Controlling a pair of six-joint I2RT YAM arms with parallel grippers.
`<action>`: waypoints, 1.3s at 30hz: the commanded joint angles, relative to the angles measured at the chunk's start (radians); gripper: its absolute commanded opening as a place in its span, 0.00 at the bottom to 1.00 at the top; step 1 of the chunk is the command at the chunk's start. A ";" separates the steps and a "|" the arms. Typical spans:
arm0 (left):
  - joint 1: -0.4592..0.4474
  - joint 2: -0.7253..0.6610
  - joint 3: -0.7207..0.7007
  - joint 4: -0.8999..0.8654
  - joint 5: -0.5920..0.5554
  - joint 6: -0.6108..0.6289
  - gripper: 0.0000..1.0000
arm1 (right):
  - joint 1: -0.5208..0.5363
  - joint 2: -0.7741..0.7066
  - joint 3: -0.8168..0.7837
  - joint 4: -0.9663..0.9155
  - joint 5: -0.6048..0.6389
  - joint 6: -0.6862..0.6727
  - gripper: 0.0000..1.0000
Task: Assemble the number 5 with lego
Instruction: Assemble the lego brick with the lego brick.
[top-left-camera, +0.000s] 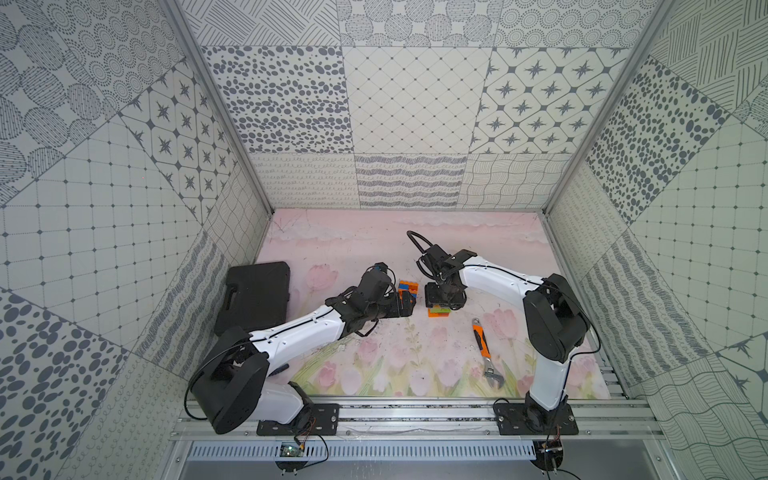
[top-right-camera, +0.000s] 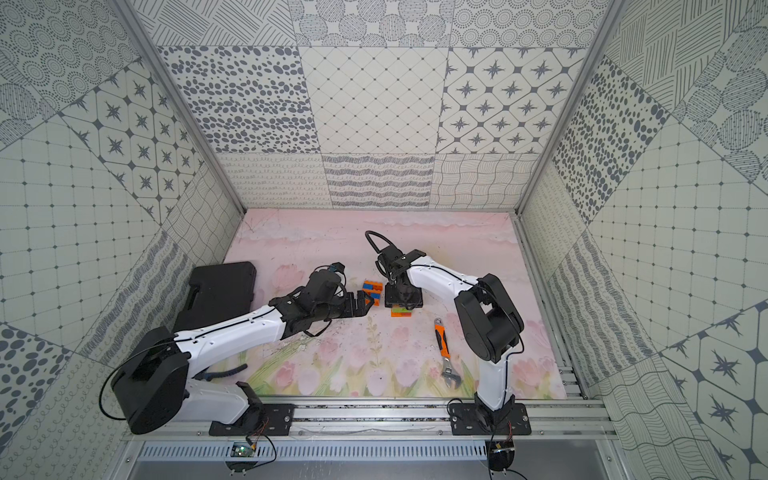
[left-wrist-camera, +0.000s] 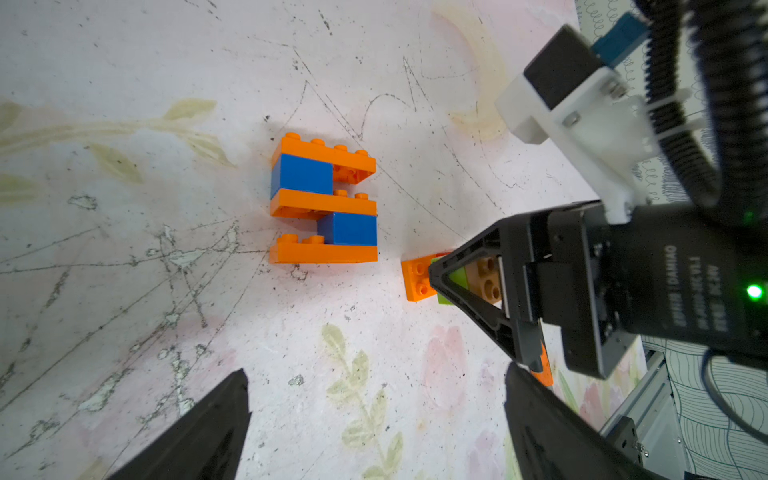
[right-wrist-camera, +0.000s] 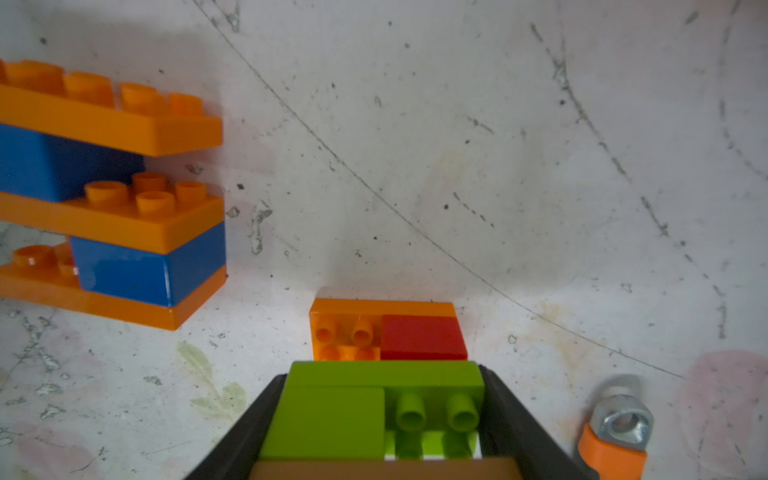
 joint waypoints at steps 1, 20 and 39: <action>0.001 0.010 0.021 0.012 -0.005 0.013 0.99 | 0.002 0.059 -0.061 -0.013 -0.087 -0.009 0.61; 0.001 -0.009 0.028 -0.024 -0.031 0.023 0.99 | 0.031 0.060 -0.089 -0.035 -0.011 -0.010 0.60; 0.001 0.023 0.030 0.018 -0.019 0.005 0.99 | 0.031 0.058 -0.092 -0.019 -0.012 0.036 0.60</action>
